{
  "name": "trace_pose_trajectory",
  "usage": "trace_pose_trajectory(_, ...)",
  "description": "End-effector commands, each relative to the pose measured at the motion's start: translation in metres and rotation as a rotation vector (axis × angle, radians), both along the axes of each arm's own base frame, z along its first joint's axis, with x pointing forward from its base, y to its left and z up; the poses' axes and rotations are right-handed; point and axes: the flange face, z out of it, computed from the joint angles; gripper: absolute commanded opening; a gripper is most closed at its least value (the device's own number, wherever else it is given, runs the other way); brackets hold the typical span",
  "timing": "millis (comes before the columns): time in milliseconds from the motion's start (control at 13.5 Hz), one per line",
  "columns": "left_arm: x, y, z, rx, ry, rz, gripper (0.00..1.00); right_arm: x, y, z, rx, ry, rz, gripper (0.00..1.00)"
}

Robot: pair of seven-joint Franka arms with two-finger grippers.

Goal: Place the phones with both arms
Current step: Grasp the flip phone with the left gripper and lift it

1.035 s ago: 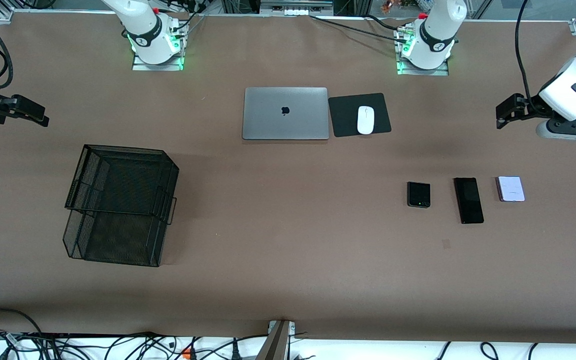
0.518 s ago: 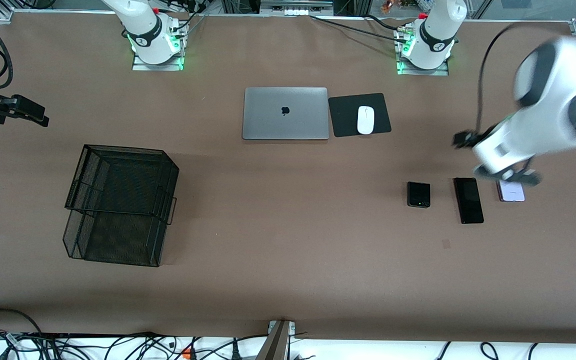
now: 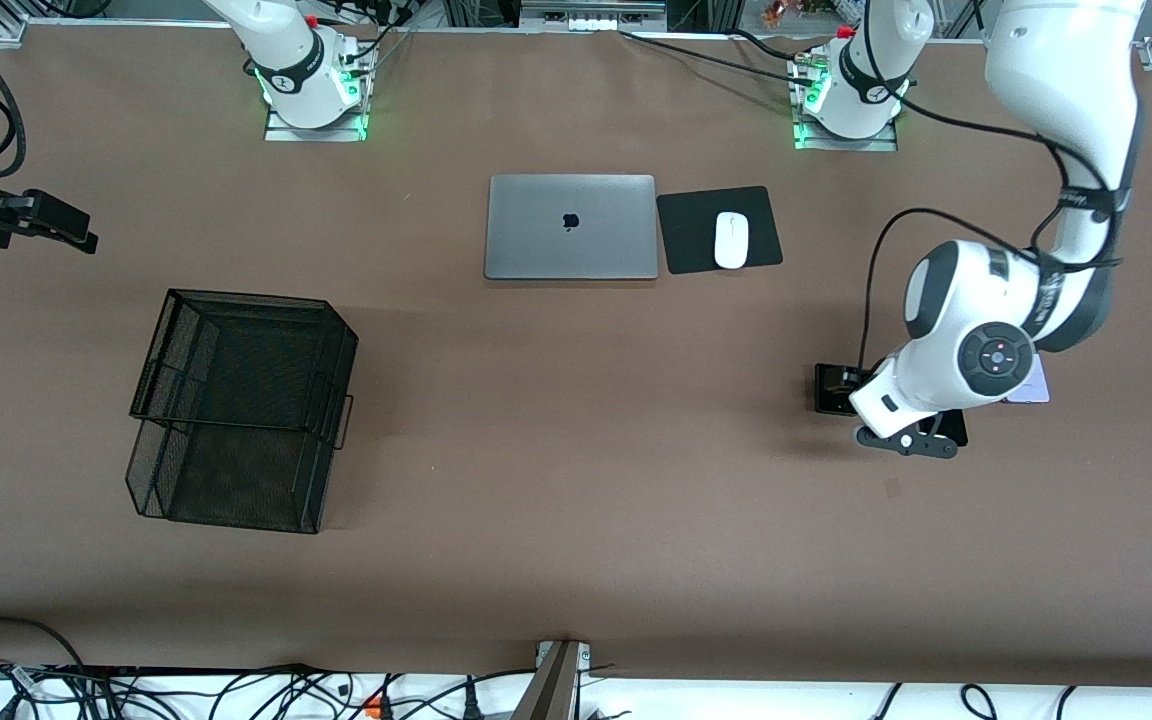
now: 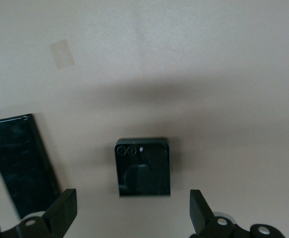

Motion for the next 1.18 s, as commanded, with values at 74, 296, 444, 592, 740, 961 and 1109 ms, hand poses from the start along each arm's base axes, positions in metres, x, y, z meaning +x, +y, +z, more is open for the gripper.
trace_pose_trajectory(74, -0.036, 0.004, -0.048, -0.034, -0.071, 0.037, 1.00, -0.003, -0.002, 0.005, 0.022, -0.010, -0.002, 1.00)
trace_pose_trajectory(296, -0.055, 0.006, -0.087, -0.043, -0.134, 0.023, 1.00, -0.003, -0.002, 0.005, 0.021, -0.011, -0.002, 1.00)
trace_pose_trajectory(444, -0.057, 0.007, -0.094, -0.044, -0.135, 0.023, 1.00, -0.003, -0.002, 0.005, 0.021, -0.011, -0.002, 1.00)
trace_pose_trajectory(592, -0.059, 0.005, -0.101, -0.044, -0.124, 0.022, 1.00, -0.003, -0.002, 0.005, 0.021, -0.011, -0.002, 1.00)
trace_pose_trajectory(740, -0.060, 0.006, -0.104, -0.042, -0.120, 0.023, 0.89, -0.003, -0.002, 0.005, 0.021, -0.011, -0.002, 1.00)
trace_pose_trajectory(961, -0.057, 0.006, -0.100, -0.042, -0.118, 0.025, 0.18, -0.003, -0.002, 0.005, 0.021, -0.012, -0.003, 1.00)
trace_pose_trajectory(1109, -0.052, -0.007, -0.085, -0.054, -0.127, 0.004, 0.05, -0.003, -0.002, 0.005, 0.021, -0.011, -0.002, 1.00)
